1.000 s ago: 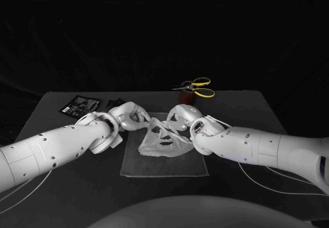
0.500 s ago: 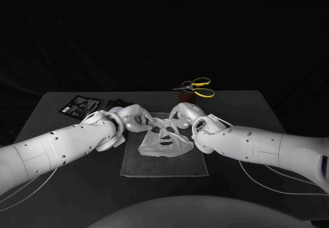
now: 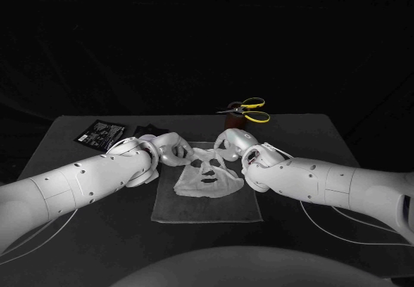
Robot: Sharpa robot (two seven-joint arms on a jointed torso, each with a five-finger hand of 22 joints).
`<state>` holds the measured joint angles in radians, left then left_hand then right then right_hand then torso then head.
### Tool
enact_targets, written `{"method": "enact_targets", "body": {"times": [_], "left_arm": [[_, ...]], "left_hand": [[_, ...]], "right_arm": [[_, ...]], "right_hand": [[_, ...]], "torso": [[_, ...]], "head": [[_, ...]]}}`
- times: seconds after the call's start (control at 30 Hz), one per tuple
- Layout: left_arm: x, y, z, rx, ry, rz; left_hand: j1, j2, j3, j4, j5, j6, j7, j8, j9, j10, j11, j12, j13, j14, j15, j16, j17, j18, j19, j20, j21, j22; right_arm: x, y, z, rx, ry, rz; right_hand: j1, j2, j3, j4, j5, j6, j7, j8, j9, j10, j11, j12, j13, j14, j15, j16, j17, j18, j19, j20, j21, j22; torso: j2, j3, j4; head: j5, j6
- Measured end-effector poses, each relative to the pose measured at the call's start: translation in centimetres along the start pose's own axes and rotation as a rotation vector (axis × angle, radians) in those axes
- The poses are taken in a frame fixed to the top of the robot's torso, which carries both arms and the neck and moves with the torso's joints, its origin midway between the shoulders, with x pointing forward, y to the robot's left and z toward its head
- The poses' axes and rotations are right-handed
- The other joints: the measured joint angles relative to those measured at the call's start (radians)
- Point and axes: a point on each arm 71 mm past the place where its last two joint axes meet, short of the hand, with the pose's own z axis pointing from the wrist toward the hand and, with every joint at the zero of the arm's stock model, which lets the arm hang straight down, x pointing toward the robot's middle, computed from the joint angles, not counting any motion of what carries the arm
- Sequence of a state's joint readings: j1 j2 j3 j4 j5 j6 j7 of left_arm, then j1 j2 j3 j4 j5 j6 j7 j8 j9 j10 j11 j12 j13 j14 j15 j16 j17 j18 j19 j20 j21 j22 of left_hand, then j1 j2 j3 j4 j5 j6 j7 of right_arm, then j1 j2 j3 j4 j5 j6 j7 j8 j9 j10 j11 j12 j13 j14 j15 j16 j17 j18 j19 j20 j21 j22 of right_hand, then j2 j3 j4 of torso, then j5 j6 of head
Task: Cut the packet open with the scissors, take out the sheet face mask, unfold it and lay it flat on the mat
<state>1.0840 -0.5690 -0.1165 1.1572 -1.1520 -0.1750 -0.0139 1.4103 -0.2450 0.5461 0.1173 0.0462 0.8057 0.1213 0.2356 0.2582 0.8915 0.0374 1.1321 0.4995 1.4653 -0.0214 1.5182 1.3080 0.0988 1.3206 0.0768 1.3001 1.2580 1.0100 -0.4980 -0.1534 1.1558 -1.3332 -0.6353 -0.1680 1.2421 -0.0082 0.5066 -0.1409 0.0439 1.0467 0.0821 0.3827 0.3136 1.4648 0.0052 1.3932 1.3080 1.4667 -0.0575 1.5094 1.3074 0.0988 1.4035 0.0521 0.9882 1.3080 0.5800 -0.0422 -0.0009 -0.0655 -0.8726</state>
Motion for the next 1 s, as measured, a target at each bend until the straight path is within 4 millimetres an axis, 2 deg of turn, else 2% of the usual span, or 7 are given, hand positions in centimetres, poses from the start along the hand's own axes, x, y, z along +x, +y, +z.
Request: {"method": "enact_targets", "body": {"times": [0.5,0.67,0.77,1.0], "left_arm": [[-0.1,0.2,0.2,-0.026,0.016,0.028],[-0.1,0.2,0.2,-0.027,0.015,0.031],[-0.1,0.2,0.2,-0.027,0.014,0.032],[-0.1,0.2,0.2,-0.029,0.013,0.034]], "left_hand": [[0.000,0.000,-0.003,-0.003,0.000,0.002,0.002,0.000,-0.001,-0.007,0.000,0.009,0.008,0.000,0.000,0.004,0.000,0.000,0.000,0.000,0.000,0.000],[0.000,0.000,-0.003,-0.003,0.000,0.002,0.002,0.000,-0.001,-0.007,0.000,0.012,0.008,0.000,0.000,0.004,0.000,0.000,0.000,0.000,0.000,0.000],[0.000,0.000,-0.003,-0.003,0.000,0.002,0.002,0.000,-0.001,-0.007,0.000,0.014,0.010,0.000,0.000,0.004,0.000,0.000,0.000,0.000,0.000,0.000],[0.000,0.000,-0.003,-0.003,0.000,0.002,0.002,0.000,-0.001,-0.007,0.000,0.014,0.011,0.000,0.000,0.004,0.000,0.000,0.000,0.000,0.000,-0.001]], "right_arm": [[-0.3,-0.6,0.2,0.015,-0.011,-0.005],[-0.6,-0.9,0.2,0.020,-0.018,-0.007],[-0.8,-1.1,0.2,0.025,-0.024,-0.010],[-1.1,-1.5,0.3,0.031,-0.035,-0.012]], "right_hand": [[0.000,0.000,0.000,0.000,0.000,-0.004,0.000,0.004,0.012,0.000,0.000,-0.008,0.000,0.000,0.000,-0.002,0.000,0.000,0.000,0.000,-0.004,0.000],[-0.001,-0.010,0.000,-0.006,0.000,-0.006,0.002,0.004,0.013,-0.004,-0.003,-0.019,-0.001,0.000,0.000,0.000,0.001,0.000,0.000,0.000,-0.014,-0.001],[-0.001,-0.010,0.000,-0.006,0.000,-0.011,0.000,0.008,0.013,-0.009,0.002,-0.027,0.000,0.000,0.000,0.000,0.001,0.000,-0.004,-0.003,-0.020,-0.001],[-0.001,-0.010,0.000,-0.006,0.000,-0.036,0.011,0.013,0.016,-0.039,0.007,-0.070,0.002,0.000,0.000,-0.008,0.001,-0.001,-0.013,-0.002,-0.050,-0.001]], "torso": [[0.000,0.0001,0.0004],[0.001,0.0001,0.0003],[0.001,0.0001,0.0004],[0.001,0.0001,0.0005]], "head": [[-0.002,0.000],[-0.004,0.000],[-0.005,0.000],[-0.005,0.000]]}}
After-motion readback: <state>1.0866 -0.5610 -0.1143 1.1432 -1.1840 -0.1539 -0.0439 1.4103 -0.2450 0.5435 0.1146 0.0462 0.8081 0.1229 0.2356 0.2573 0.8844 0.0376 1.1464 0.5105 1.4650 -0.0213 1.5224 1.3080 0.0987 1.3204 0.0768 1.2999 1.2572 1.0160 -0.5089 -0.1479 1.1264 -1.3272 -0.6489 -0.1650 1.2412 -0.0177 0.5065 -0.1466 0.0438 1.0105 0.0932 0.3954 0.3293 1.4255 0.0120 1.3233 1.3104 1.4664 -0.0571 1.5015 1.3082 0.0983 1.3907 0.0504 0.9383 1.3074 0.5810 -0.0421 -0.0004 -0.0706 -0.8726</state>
